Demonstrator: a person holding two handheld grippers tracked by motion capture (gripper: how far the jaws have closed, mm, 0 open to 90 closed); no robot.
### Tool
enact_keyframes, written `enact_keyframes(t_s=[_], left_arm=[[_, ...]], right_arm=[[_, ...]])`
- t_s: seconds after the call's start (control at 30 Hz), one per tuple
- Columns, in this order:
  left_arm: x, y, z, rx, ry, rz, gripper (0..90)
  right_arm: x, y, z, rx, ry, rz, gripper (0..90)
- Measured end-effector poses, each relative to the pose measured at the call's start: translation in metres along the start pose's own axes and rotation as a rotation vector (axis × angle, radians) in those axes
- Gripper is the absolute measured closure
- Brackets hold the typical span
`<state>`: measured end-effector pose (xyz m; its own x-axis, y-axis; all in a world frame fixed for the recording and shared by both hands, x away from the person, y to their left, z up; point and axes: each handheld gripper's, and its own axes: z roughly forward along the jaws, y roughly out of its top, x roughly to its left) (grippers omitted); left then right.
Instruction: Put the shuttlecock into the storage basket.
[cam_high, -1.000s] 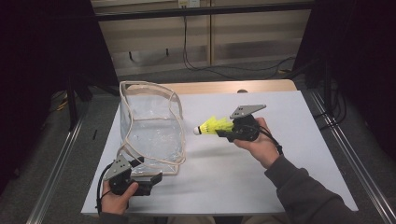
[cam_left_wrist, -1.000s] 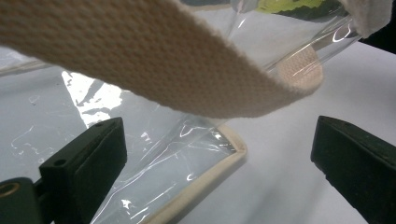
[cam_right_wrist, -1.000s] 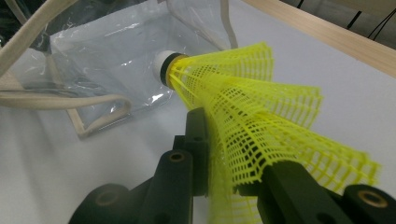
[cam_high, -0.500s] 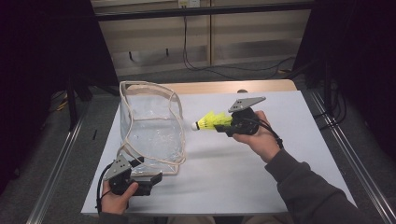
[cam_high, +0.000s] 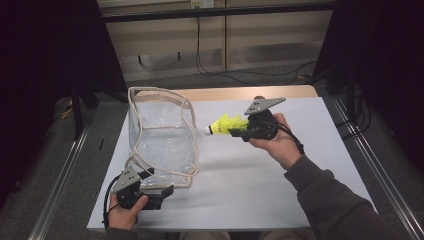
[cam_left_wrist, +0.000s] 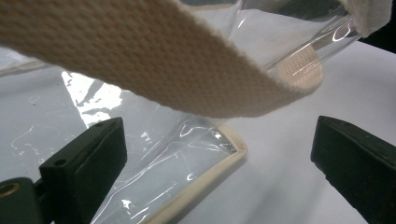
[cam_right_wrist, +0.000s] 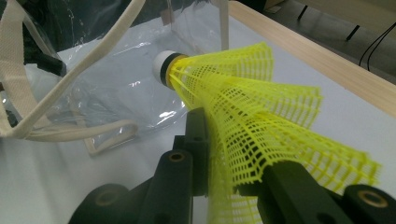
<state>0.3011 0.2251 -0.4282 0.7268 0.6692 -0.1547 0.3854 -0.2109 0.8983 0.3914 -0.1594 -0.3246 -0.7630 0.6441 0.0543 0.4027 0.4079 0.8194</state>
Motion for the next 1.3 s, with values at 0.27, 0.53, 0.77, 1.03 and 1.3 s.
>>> enact_keyframes(t_s=[0.27,0.53,0.77,1.03,1.3], left_arm=[[0.000,0.000,0.000,0.001,0.000,0.002,3.5],[0.000,0.000,0.000,0.004,0.001,0.005,3.6],[0.000,0.000,0.000,-0.002,-0.001,0.000,3.6],[0.000,0.000,0.000,0.001,0.001,0.004,3.6],[0.000,0.000,0.000,0.002,0.001,0.005,3.6]], right_arm=[[-0.001,0.005,-0.002,-0.001,0.000,-0.001,79.6],[0.003,0.015,-0.005,-0.009,0.013,-0.012,79.6],[0.005,0.023,-0.006,-0.007,0.025,-0.020,79.6],[0.008,0.034,-0.008,-0.004,0.035,-0.032,79.6],[0.012,0.044,-0.013,-0.010,0.041,-0.043,79.7]])
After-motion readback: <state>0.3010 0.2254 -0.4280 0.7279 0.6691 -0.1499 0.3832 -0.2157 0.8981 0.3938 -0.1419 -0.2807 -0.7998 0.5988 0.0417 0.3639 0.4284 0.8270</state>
